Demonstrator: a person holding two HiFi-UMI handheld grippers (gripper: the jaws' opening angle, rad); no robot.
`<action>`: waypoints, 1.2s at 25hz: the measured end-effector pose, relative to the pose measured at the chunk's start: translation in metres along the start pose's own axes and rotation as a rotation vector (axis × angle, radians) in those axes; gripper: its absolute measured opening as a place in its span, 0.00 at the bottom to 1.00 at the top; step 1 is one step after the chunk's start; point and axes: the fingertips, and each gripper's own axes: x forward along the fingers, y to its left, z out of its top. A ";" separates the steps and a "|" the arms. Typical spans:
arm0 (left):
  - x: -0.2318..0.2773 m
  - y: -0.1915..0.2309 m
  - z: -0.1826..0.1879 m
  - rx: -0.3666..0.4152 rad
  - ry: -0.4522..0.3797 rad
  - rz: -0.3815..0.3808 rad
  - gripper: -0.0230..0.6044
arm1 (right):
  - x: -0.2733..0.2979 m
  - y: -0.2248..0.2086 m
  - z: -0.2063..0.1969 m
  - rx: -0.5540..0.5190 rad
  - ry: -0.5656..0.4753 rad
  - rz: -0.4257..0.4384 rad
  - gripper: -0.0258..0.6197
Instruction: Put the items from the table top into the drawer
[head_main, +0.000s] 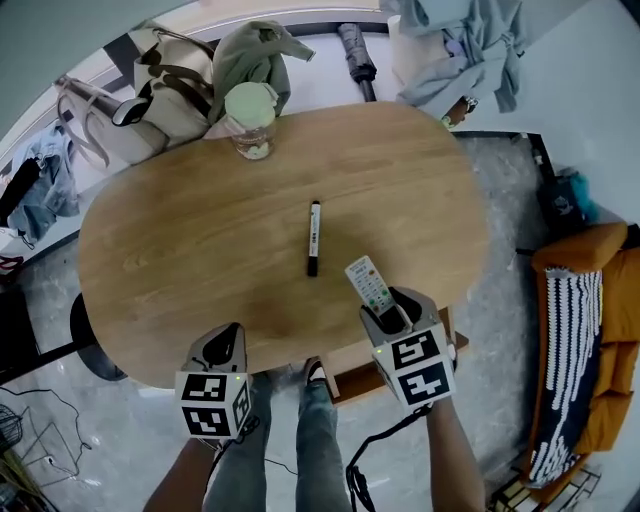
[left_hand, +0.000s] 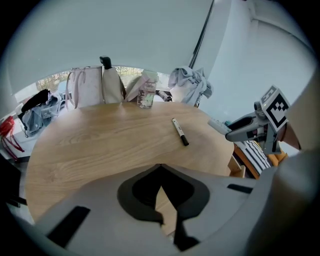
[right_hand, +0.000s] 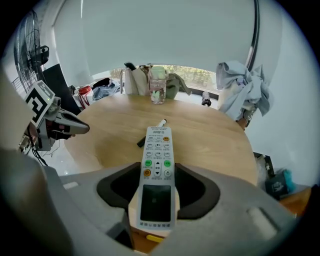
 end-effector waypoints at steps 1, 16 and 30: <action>0.001 -0.004 0.000 0.008 0.002 -0.004 0.02 | -0.003 -0.001 -0.006 0.014 0.000 -0.001 0.37; 0.012 -0.067 -0.010 0.126 0.054 -0.068 0.02 | -0.039 -0.008 -0.085 0.147 0.012 -0.028 0.37; 0.024 -0.124 -0.030 0.186 0.088 -0.106 0.02 | -0.059 -0.002 -0.158 0.148 0.061 0.023 0.37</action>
